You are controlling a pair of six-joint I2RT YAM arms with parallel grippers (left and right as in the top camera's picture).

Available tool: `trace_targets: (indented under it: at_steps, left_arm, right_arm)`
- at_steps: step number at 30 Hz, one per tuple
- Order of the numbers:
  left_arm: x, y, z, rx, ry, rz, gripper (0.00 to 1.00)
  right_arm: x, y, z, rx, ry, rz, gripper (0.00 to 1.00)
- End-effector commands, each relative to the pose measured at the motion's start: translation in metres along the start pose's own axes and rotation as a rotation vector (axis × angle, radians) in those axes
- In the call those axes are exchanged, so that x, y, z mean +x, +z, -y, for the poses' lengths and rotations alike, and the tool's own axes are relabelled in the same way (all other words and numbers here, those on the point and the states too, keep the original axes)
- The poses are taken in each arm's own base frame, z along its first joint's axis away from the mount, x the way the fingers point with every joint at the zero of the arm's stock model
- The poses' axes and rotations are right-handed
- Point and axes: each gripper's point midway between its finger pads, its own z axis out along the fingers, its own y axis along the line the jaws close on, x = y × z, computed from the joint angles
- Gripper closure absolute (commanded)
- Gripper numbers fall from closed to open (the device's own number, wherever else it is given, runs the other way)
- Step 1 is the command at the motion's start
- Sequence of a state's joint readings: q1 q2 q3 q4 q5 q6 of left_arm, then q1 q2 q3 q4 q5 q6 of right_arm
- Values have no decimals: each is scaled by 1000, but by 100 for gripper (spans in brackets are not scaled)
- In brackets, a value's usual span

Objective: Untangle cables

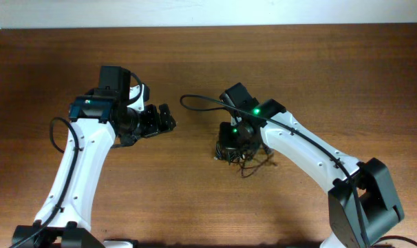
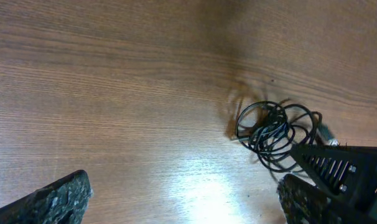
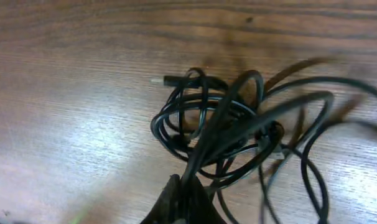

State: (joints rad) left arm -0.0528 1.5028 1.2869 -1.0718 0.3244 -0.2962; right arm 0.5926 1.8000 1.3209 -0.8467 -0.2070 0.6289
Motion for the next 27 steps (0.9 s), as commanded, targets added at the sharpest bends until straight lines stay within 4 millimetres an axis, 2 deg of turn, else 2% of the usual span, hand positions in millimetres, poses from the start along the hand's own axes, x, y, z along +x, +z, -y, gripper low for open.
trace_targets:
  at_steps: [1,3,4,5,6,7,8,9,11,13,14,15,18,20,22,24,26,27]
  left_arm:
    - [-2,0,-2,-9,-13,2,1]
    - [-2,0,-2,-8,-13,2,1]
    - [-2,0,-2,-8,-13,2,1]
    - [-2,0,-2,-8,-13,2,1]
    - [-2,0,-2,-8,-13,2,1]
    - [-2,0,-2,-8,-13,2,1]
    - [-2,0,-2,-8,-13,2,1]
    - [-2,0,-1,-6,-13,1,1]
    - [1,-1,10,59,-3,-18,1]
    - [4,-4,33,193,82,-36,1]
    - [7,-7,48,287,155,-43,1]
    - [8,-9,53,317,175,-45,1]
    - [8,-8,49,294,173,-41,1]
    - [8,-7,48,287,172,-42,1]
    - [7,-7,46,276,172,-38,1]
    - [7,-7,46,276,173,-37,1]
    - [6,-7,46,276,174,-36,2]
    - [6,-7,46,276,174,-36,1]
  right_arm:
    - [-11,-19,-19,-60,-86,45,96]
    - [-27,-78,-67,-227,-207,122,96]
    - [-35,-122,-90,-289,-266,190,96]
    - [-40,-153,-100,-311,-287,237,96]
    - [-44,-193,-110,-326,-304,296,96]
    - [-45,-221,-115,-334,-311,339,96]
    - [-42,-236,-118,-344,-316,355,96]
    - [-39,-241,-117,-342,-315,351,96]
    - [-35,-232,-111,-315,-302,309,96]
    - [-34,-219,-108,-298,-292,274,96]
    - [-32,-213,-112,-324,-292,239,96]
    - [-28,-211,-118,-359,-300,211,96]
    - [-27,-209,-121,-375,-302,194,96]
    - [-27,-215,-124,-387,-310,208,96]
    - [-29,-234,-131,-417,-354,257,96]
    - [-29,-279,-145,-481,-416,363,96]
    - [-26,-343,-160,-564,-471,518,96]
    - [-21,-384,-167,-619,-508,624,96]
